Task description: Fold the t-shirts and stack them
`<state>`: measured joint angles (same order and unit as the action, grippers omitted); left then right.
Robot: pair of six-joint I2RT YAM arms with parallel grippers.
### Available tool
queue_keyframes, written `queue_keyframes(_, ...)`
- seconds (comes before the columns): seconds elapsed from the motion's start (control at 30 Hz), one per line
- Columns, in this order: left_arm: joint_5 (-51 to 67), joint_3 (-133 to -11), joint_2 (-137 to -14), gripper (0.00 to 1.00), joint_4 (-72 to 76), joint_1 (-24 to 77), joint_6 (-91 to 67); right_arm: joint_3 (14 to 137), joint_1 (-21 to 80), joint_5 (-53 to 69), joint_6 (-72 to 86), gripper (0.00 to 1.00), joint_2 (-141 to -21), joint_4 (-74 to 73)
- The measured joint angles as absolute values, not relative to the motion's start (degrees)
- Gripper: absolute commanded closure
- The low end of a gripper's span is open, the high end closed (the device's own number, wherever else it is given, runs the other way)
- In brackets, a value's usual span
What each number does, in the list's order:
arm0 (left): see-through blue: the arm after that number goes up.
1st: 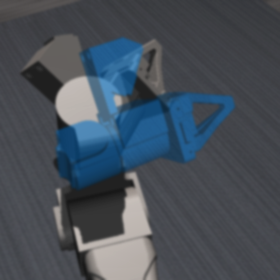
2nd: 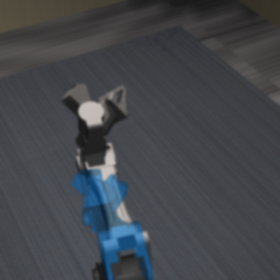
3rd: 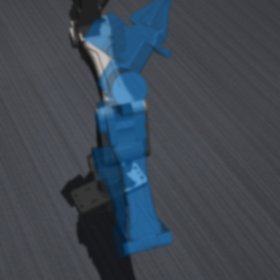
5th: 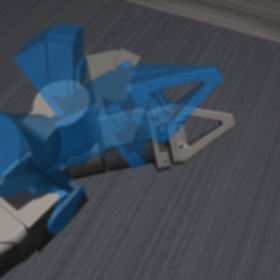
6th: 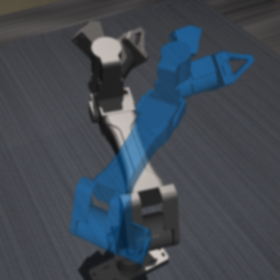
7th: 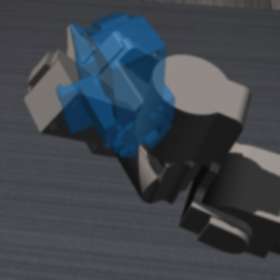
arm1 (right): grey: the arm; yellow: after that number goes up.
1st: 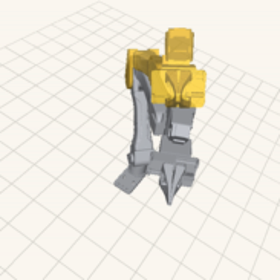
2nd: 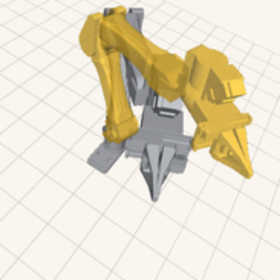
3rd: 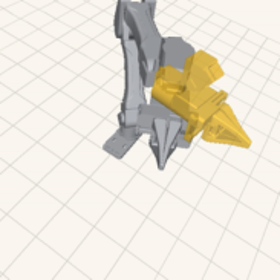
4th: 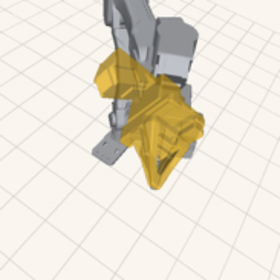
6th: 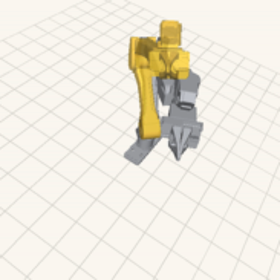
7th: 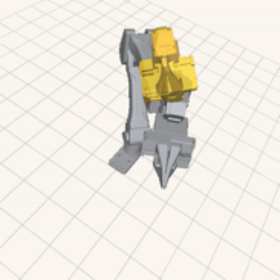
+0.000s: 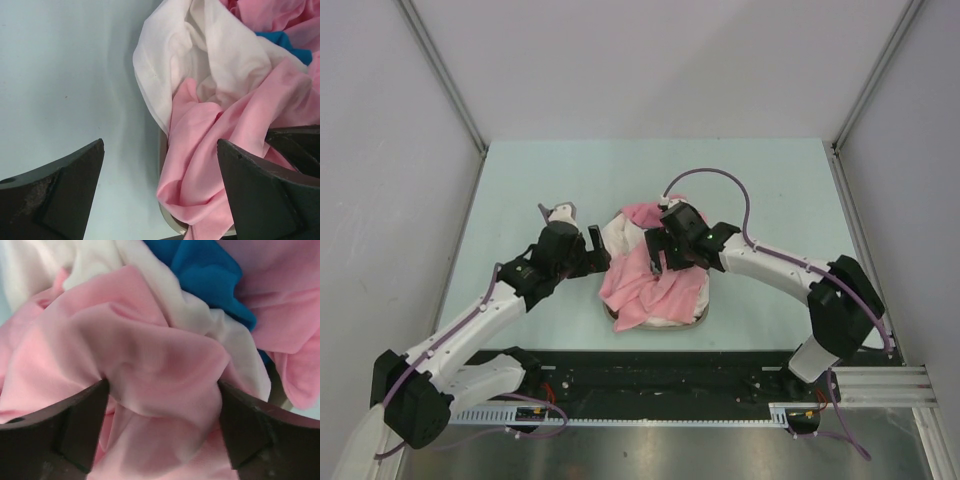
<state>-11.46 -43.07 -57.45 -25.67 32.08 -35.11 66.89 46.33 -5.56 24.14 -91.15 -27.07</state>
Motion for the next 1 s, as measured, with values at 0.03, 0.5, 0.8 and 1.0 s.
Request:
queue_keyframes(0.03,-11.64,-43.07,-57.76,0.00,-25.93,32.08,-35.18,66.89,46.28,-5.74,23.68,0.52,-91.96,-26.98)
queue_keyframes(0.5,-9.80,-42.85,-58.24,0.00,-24.95,32.12,-35.94,74.59,49.08,-19.97,21.76,1.00,-86.80,-34.81)
queue_keyframes(0.8,-5.23,-45.39,-66.02,0.00,-22.15,37.04,-33.61,90.26,34.44,-31.68,21.78,1.00,-70.85,-43.68)
queue_keyframes(1.0,-4.27,-49.87,-75.29,0.00,-21.30,42.04,-32.56,85.30,14.59,-27.88,23.97,1.00,-66.85,-46.30)
